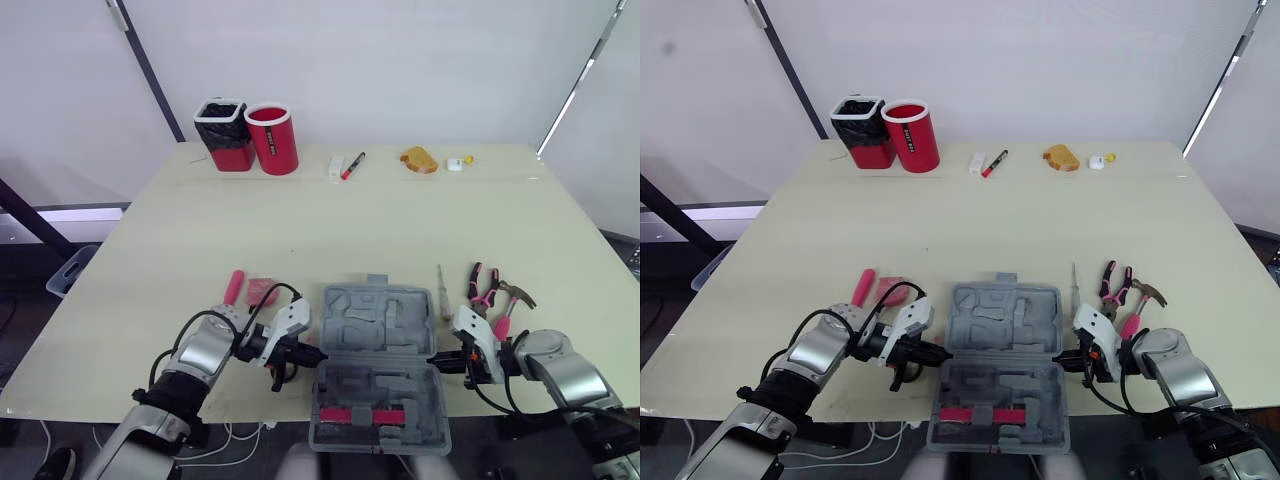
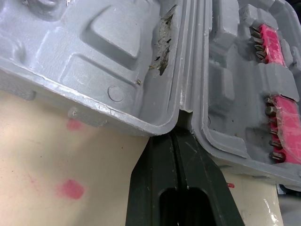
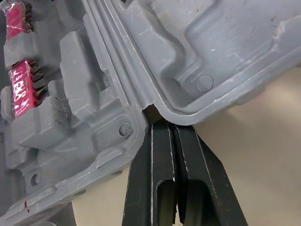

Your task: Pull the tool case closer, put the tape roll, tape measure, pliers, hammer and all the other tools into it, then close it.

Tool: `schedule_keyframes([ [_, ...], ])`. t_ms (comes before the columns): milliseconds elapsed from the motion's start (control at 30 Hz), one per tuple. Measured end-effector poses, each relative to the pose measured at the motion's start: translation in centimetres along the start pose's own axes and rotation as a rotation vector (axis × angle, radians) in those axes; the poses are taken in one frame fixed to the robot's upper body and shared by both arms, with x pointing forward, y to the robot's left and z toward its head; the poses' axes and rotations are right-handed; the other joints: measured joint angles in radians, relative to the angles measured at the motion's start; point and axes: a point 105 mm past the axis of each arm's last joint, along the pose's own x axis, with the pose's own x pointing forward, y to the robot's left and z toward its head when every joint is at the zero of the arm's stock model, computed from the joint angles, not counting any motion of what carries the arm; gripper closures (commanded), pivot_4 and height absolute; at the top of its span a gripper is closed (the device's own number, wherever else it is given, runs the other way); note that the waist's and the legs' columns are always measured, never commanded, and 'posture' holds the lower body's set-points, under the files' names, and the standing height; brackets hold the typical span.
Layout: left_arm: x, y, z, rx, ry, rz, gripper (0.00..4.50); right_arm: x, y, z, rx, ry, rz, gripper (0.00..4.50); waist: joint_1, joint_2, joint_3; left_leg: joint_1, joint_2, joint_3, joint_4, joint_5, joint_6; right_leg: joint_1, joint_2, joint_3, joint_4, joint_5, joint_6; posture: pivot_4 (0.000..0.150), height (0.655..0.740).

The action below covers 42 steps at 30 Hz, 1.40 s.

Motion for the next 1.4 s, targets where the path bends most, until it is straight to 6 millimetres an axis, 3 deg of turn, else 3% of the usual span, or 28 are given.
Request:
schedule_keyframes([
  [1400, -0.99, 0.03, -0.63, -0.025, 0.019, -0.013, 4.5, 0.99, -0.4, 0.56, -0.011, -0.028, 0.001, 4.43, -0.007, -0.002, -0.001, 0.001, 0.003, 0.0, 0.0, 0.0, 0.0, 0.0, 0.005, 0.001, 0.0, 0.001, -0.001, 0.15, 0.74],
])
